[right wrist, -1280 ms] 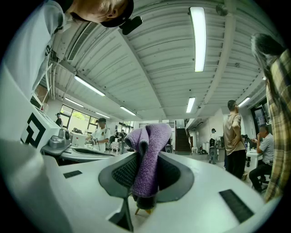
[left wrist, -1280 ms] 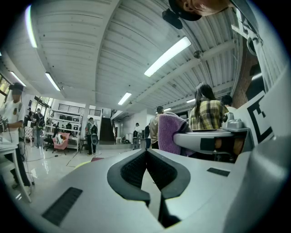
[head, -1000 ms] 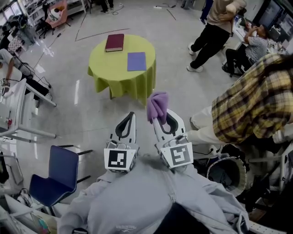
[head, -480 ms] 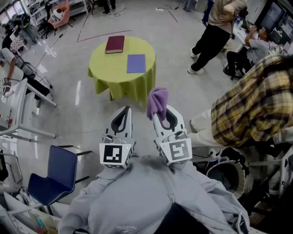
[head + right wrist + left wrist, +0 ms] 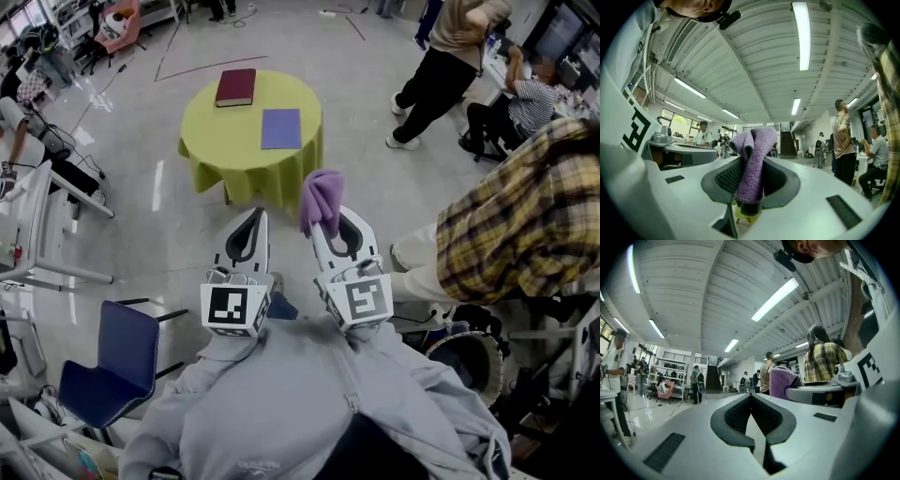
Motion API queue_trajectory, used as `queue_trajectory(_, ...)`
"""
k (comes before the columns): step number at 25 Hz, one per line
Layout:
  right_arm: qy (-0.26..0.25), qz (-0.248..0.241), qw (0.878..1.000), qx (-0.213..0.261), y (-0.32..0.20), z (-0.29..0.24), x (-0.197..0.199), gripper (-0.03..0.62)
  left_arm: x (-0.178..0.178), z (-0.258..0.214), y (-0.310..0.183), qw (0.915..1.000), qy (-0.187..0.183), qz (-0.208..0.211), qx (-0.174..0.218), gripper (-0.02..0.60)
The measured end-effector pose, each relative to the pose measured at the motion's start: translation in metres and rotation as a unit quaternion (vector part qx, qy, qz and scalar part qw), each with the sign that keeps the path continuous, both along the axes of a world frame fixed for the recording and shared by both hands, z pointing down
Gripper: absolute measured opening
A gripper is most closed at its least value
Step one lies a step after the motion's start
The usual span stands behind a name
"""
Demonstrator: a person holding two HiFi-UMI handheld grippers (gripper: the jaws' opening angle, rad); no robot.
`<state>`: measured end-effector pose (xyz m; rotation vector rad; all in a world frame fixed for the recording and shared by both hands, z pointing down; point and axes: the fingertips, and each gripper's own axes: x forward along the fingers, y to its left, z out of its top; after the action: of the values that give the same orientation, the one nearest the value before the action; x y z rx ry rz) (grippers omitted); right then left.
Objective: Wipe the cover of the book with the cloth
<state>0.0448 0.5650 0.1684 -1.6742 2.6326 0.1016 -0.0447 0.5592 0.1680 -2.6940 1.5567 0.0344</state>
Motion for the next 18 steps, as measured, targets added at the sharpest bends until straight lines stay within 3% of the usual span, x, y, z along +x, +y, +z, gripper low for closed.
queue_trajectory(18, 0.010, 0.044, 0.999, -0.015, -0.198, 0.019, -0.028, 0.107, -0.026, 0.023, -0.198, 0.9984, -0.004, 0.054, -0.014, 0.018)
